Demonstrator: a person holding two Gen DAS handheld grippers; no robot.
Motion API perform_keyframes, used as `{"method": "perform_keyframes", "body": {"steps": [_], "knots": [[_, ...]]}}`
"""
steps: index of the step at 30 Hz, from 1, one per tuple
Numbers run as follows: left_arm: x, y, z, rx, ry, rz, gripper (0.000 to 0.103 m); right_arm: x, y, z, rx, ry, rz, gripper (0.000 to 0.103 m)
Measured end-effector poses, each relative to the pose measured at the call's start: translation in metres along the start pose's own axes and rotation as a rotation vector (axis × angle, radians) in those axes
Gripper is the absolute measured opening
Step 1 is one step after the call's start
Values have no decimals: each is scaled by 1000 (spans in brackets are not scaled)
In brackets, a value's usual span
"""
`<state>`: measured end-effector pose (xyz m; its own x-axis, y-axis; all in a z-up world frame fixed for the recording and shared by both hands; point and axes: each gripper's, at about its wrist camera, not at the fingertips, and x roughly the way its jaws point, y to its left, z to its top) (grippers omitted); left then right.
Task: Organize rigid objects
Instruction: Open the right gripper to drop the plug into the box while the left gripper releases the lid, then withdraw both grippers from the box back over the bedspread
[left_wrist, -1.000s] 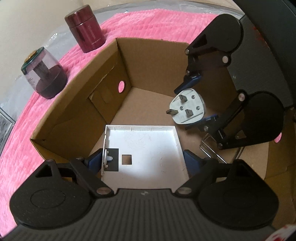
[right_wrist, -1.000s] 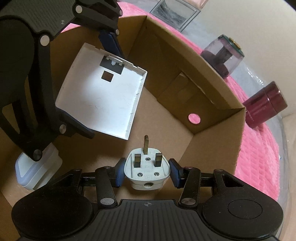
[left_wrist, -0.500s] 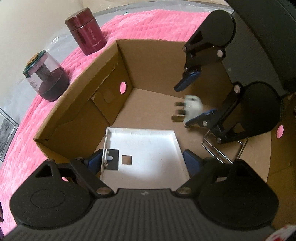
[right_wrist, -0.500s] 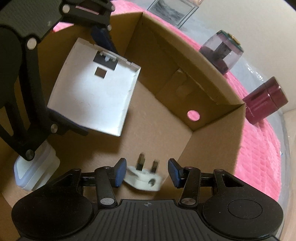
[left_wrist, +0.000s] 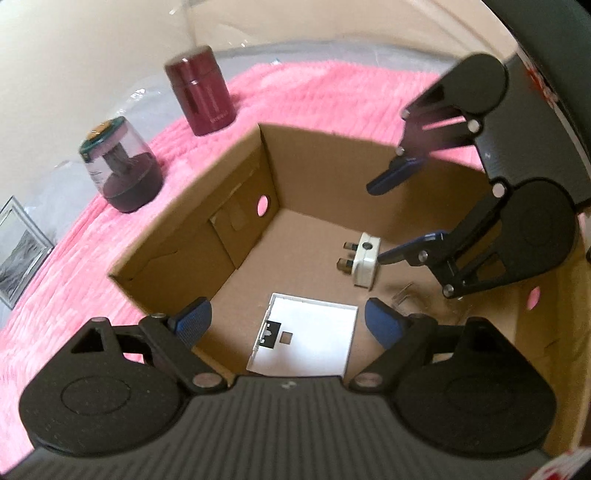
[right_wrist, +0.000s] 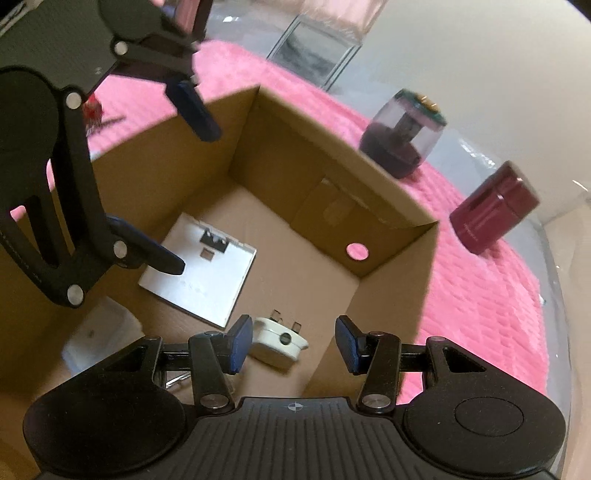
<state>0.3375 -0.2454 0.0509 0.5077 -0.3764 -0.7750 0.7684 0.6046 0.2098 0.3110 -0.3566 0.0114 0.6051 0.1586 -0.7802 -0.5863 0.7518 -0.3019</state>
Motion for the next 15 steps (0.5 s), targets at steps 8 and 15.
{"method": "perform_keyframes", "body": {"steps": [8, 15], "knots": [[-68, -11, -23, -118, -87, 7, 88, -69, 15, -8, 175, -101, -17, 46], [-127, -20, -65, -249, -158, 24, 87, -131, 45, -17, 334, -220, 4, 46]]}}
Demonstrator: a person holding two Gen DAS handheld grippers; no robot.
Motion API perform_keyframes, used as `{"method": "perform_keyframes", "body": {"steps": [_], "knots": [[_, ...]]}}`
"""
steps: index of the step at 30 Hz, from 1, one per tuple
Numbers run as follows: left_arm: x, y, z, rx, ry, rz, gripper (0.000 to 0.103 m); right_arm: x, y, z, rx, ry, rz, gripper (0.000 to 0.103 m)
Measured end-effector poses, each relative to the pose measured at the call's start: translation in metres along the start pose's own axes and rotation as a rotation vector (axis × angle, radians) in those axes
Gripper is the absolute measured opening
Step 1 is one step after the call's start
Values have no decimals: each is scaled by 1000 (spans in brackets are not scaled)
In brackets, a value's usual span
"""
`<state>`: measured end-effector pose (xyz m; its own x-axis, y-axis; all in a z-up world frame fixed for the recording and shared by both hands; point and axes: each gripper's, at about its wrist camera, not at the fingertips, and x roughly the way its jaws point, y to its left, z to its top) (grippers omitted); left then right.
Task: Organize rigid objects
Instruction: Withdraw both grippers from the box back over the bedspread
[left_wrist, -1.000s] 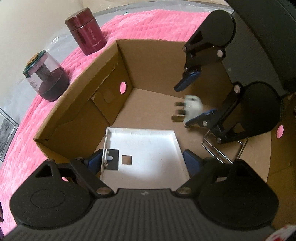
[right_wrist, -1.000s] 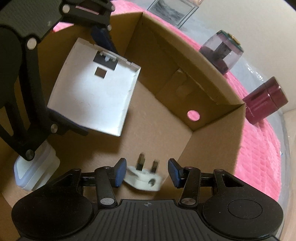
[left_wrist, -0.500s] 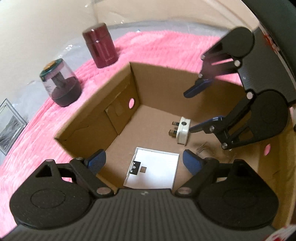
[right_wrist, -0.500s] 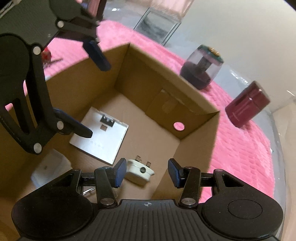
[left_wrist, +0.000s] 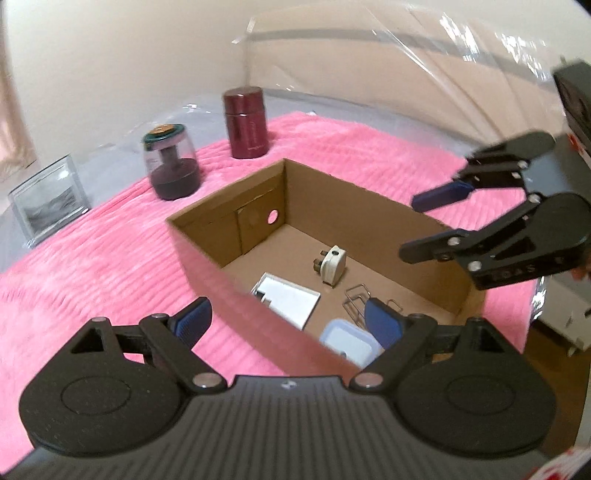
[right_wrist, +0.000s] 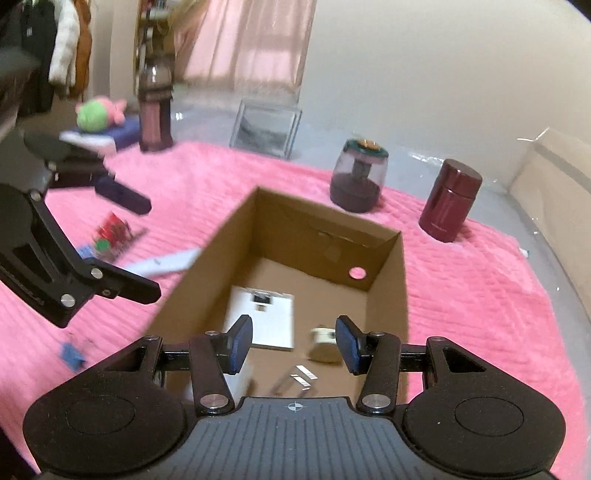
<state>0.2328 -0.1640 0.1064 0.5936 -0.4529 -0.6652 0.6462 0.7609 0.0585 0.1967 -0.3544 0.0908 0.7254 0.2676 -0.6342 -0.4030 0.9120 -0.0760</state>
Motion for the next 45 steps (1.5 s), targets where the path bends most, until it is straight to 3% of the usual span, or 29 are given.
{"method": "perform_keyframes", "body": {"steps": [12, 16, 22, 32, 45], "knots": [[-100, 2, -81, -172, -107, 128, 87, -80, 66, -27, 231, -206, 32, 48], [-128, 5, -112, -235, -140, 168, 87, -89, 93, -43, 290, -239, 58, 54], [-156, 21, -160, -343, -142, 240, 87, -85, 141, -62, 259, -208, 103, 65], [-171, 39, -221, -439, -103, 343, 87, -54, 181, -82, 311, -155, 95, 69], [-164, 52, -243, -455, -79, 375, 87, -30, 211, -89, 358, -119, 76, 71]]}}
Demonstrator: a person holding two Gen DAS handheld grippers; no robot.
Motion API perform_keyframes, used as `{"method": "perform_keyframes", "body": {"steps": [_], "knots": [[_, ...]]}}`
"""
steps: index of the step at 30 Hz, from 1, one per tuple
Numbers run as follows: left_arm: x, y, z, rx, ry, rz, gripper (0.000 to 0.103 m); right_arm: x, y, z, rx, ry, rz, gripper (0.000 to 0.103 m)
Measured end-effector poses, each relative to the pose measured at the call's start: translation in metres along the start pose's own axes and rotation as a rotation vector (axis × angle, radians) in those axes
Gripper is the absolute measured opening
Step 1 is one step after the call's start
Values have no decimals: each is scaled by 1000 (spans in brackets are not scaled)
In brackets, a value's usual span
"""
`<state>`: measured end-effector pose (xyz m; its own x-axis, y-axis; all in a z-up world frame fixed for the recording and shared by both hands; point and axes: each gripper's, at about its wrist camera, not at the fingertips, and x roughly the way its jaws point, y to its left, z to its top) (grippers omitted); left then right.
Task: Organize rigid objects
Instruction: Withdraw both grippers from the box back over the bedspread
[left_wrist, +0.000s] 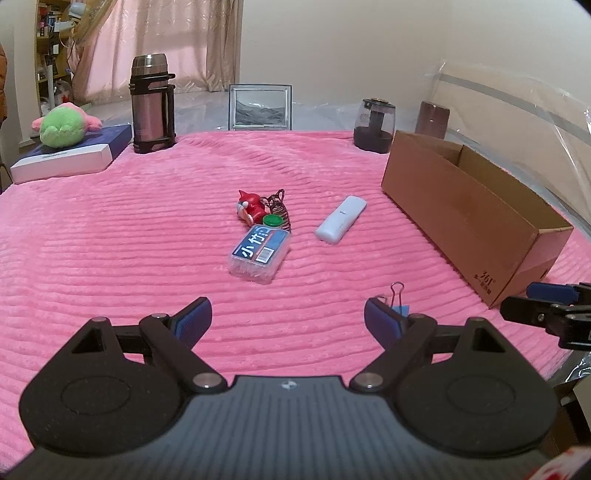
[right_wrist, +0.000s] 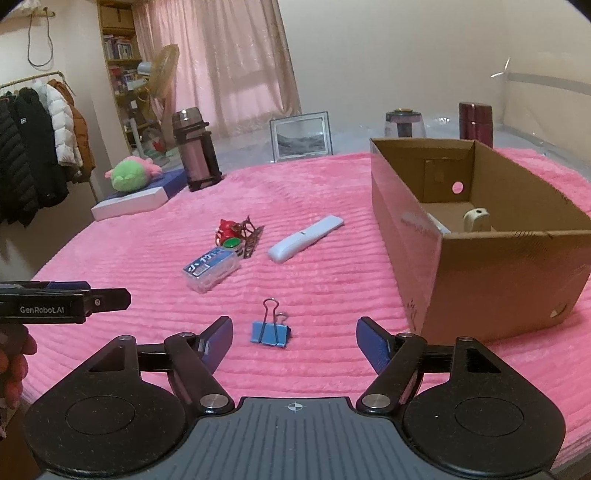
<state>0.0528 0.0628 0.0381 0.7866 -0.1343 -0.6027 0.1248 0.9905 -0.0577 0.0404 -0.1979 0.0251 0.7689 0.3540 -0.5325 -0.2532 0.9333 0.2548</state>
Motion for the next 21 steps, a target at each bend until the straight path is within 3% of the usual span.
{"method": "perform_keyframes", "body": {"steps": [21], "knots": [[36, 30, -8, -10, 54, -7, 87, 68, 37, -17, -10, 32, -73, 72]]}}
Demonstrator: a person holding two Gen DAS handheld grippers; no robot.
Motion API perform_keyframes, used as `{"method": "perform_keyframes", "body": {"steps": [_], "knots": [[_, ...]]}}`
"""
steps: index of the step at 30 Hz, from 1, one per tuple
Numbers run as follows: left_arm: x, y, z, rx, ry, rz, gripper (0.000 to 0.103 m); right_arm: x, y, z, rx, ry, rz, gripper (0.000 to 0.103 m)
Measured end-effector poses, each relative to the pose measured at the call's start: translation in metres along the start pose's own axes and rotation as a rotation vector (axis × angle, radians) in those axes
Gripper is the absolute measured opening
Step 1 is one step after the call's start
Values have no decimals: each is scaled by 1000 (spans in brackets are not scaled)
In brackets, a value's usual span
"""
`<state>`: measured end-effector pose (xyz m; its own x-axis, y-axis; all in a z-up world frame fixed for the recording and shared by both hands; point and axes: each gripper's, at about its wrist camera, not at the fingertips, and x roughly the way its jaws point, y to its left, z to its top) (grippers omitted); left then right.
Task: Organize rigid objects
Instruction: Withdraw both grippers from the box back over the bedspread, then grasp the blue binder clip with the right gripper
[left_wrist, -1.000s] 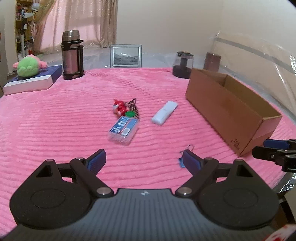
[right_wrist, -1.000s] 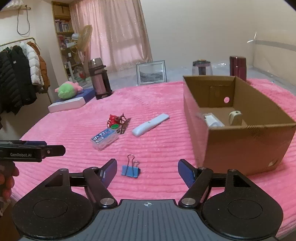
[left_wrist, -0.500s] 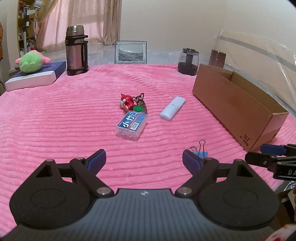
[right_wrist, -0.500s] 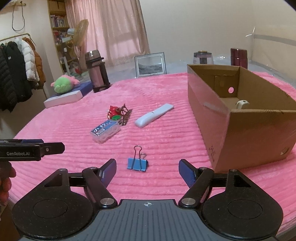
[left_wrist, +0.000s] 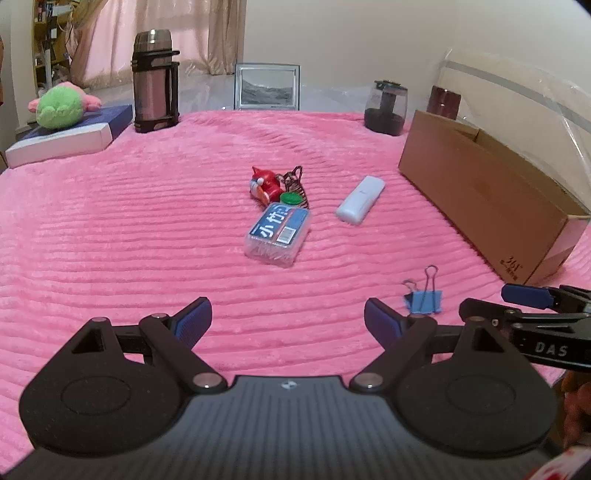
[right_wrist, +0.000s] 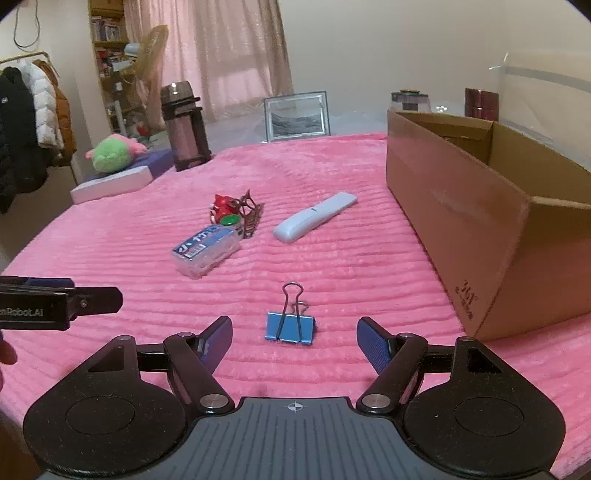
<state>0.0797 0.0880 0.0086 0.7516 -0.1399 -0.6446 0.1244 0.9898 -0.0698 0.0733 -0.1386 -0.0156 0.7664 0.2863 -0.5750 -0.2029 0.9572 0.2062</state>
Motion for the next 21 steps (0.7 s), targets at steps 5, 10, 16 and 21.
{"method": "perform_keyframes", "body": {"steps": [5, 10, 16, 21], "knots": [[11, 7, -1, 4, 6, 0, 87, 21, 6, -3, 10, 9, -17, 72], [23, 13, 0, 10, -2, 6, 87, 41, 8, -7, 19, 19, -42, 71], [37, 16, 0, 14, -1, -7, 87, 59, 12, -10, 17, 18, -65, 71], [45, 17, 1, 22, -4, -19, 87, 71, 11, -12, 26, 24, -93, 58]]}}
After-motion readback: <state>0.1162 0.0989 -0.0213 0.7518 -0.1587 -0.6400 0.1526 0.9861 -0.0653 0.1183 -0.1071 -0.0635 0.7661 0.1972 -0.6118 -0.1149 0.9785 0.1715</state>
